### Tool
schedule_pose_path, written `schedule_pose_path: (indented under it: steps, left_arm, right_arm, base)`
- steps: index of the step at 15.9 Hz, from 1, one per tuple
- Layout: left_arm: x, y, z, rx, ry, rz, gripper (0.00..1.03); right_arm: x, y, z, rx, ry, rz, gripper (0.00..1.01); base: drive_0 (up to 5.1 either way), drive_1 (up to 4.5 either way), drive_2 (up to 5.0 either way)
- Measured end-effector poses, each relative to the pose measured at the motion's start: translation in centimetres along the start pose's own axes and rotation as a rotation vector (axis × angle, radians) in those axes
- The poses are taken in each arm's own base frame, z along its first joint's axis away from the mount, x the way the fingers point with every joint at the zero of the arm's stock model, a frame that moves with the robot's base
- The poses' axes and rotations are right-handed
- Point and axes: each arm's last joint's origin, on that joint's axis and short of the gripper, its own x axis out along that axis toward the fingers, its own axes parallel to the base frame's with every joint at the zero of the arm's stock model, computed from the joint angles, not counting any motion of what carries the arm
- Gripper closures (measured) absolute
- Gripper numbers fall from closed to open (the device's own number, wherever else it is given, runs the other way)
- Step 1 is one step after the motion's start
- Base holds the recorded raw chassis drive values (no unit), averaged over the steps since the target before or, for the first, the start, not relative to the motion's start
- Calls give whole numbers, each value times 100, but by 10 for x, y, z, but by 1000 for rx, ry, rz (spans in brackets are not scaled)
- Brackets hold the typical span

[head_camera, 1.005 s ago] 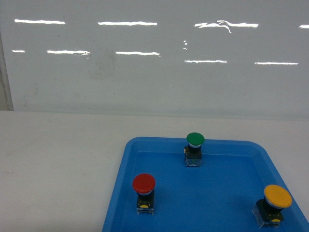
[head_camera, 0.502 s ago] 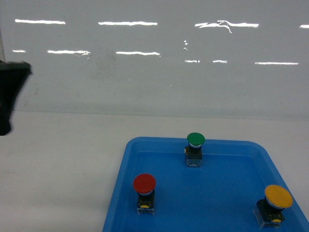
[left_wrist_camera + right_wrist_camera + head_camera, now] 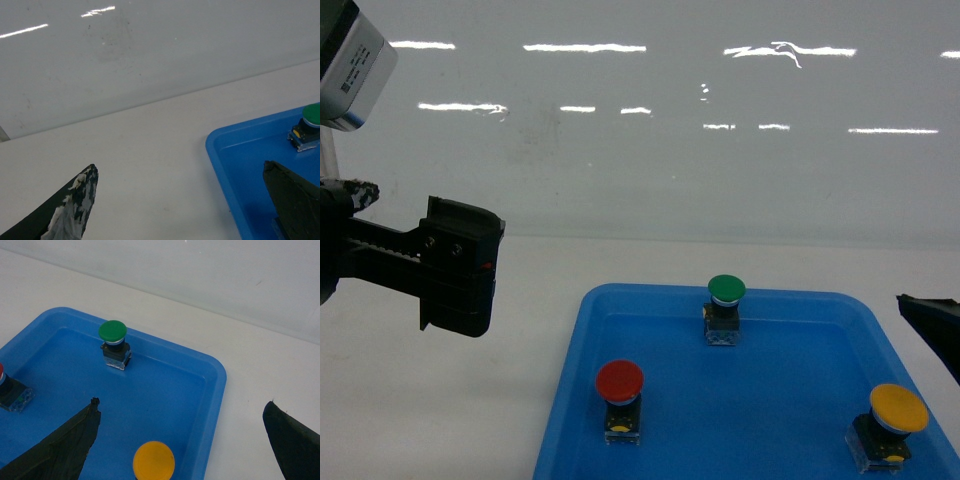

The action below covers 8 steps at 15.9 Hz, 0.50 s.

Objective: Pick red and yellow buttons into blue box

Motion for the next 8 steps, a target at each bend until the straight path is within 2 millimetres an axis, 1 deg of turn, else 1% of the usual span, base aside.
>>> schedule_pose_path:
  steps: [6,8]
  left_arm:
    - [0,0,1,2,-5,1,5]
    - [0,0,1,2,-5,1,5]
  right_arm:
    - [1,0,-1,-26,-15,-16,3]
    - [8,5,-11,-44,22,1,3]
  base:
    - [0,0,0]
    - [0,0,0]
